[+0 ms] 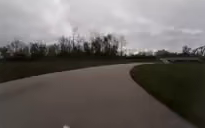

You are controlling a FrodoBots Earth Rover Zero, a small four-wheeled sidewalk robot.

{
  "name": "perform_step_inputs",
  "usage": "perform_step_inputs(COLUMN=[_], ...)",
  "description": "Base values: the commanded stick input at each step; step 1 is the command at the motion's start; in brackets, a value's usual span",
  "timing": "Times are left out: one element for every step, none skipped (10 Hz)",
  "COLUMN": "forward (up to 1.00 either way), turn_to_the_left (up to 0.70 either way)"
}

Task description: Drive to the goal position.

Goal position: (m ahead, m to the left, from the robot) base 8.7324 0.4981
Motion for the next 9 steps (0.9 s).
perform_step_inputs(forward=[1.00, 1.00, 1.00, 1.00, 1.00, 1.00, 1.00, 1.00, 1.00], turn_to_the_left=[0.00, 0.00, 0.00, 0.00, 0.00, 0.00, 0.00, 0.00, 0.00])
